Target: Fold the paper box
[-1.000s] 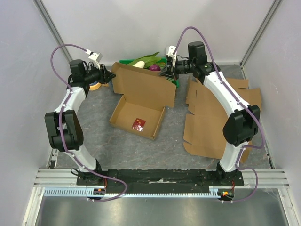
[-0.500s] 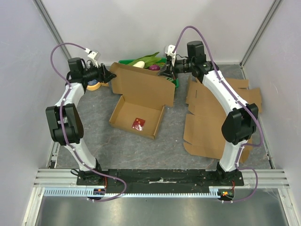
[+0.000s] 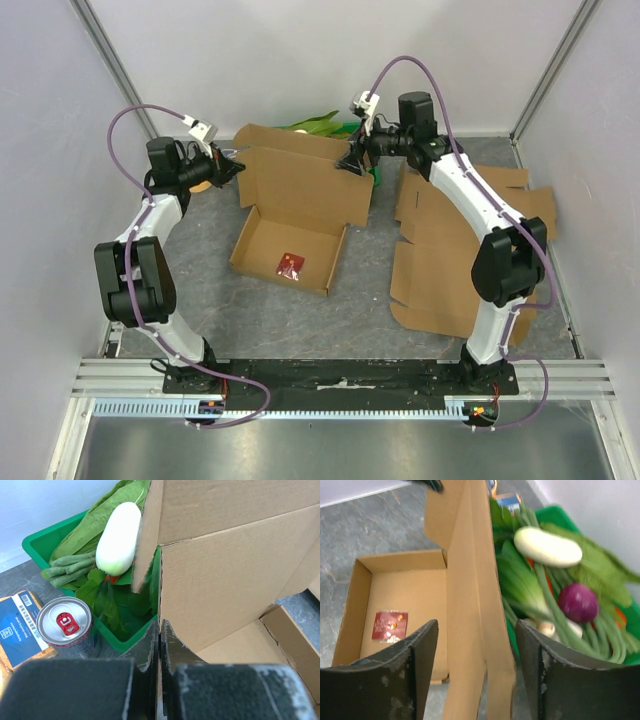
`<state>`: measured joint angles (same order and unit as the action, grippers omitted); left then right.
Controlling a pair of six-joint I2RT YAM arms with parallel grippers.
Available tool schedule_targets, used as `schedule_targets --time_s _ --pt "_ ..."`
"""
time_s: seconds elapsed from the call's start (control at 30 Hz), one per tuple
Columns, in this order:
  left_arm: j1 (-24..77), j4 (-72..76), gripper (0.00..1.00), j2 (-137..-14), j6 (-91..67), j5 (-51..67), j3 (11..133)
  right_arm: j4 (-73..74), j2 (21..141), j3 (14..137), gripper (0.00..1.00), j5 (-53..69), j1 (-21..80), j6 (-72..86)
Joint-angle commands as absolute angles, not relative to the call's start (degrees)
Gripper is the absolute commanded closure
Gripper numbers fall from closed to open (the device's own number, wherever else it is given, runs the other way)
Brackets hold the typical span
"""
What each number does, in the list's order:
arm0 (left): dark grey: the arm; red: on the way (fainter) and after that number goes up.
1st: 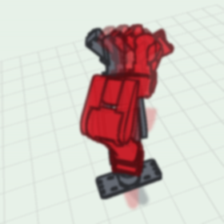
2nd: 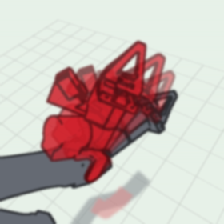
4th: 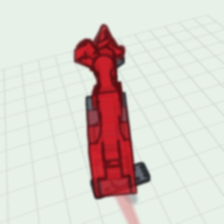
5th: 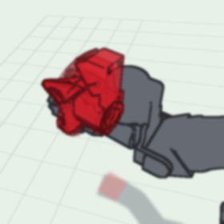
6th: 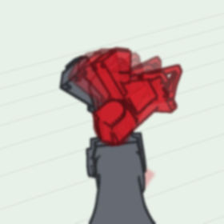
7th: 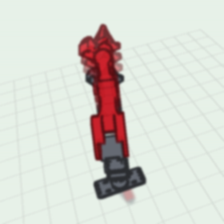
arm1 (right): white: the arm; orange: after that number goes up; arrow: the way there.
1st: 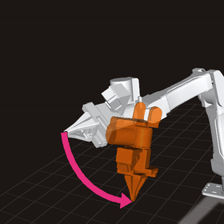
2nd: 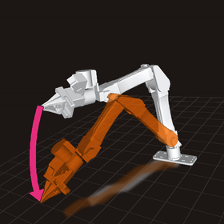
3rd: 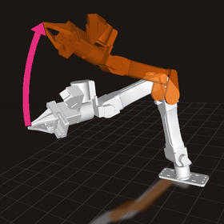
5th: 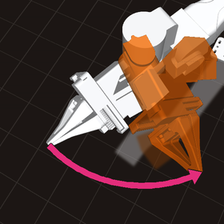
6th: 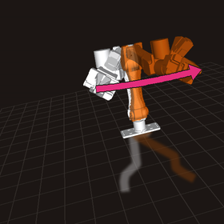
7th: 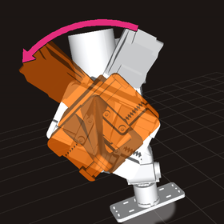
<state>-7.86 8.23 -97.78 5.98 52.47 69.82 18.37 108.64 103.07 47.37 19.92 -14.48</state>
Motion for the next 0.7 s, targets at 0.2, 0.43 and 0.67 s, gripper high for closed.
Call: schedule_targets --time_s 0.2,0.43,0.67 --pt "-7.5 13.3 0.98 -94.5 9.8 51.1 66.1 15.4 101.4 93.1 0.24 48.2 11.7 -8.9" --pt "-6.9 12.8 0.98 -94.7 10.1 50.5 66.1 16.6 101.9 90.0 0.36 54.7 11.3 -9.5" --pt "-6.6 12.9 0.98 -94.6 9.7 49.6 66.0 13.3 98.7 84.9 0.41 54.2 12.6 -7.0"
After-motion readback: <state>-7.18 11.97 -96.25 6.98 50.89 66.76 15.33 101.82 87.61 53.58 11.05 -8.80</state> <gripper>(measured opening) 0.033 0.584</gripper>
